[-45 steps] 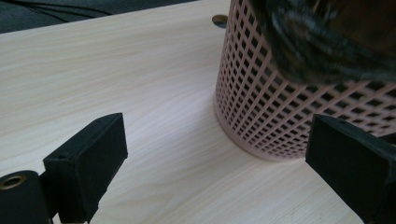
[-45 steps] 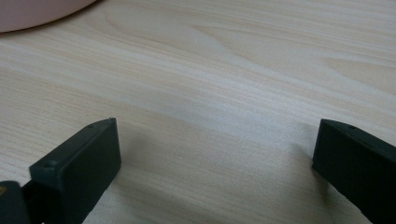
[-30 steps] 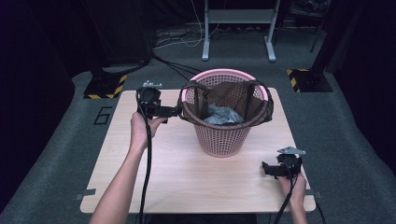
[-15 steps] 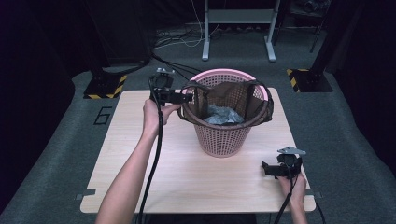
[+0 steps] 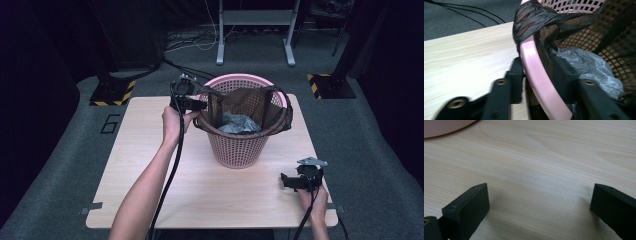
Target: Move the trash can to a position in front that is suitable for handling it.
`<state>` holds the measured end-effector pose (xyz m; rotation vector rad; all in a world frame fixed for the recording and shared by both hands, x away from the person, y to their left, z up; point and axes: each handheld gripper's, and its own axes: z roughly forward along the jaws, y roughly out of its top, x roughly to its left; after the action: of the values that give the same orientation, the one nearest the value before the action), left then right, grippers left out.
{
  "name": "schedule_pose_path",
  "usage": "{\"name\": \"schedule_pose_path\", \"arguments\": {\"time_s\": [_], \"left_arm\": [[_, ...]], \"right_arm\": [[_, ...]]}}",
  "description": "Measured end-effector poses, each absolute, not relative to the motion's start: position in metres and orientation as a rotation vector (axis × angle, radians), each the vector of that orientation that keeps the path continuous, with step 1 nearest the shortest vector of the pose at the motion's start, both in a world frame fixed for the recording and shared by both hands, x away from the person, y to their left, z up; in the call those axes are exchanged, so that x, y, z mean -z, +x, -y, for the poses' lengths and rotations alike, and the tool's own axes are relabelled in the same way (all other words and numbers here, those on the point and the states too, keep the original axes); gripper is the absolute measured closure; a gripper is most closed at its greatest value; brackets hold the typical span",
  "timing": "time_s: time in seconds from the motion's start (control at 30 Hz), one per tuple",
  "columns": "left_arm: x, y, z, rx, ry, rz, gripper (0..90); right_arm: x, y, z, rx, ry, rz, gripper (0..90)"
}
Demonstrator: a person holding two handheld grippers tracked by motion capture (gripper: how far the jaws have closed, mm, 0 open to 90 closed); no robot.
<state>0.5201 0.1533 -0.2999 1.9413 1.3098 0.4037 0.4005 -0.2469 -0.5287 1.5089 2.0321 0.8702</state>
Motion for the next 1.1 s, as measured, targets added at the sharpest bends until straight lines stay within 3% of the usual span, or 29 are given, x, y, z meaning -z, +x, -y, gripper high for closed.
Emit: {"name": "schedule_pose_path", "arguments": {"time_s": [1.1], "left_arm": [[0.302, 0.501, -0.201, -0.429, 1.867, -1.382, 67.1]], "right_arm": [[0.529, 0.400, 0.246, -0.873, 1.518, -2.024, 1.7]]}}
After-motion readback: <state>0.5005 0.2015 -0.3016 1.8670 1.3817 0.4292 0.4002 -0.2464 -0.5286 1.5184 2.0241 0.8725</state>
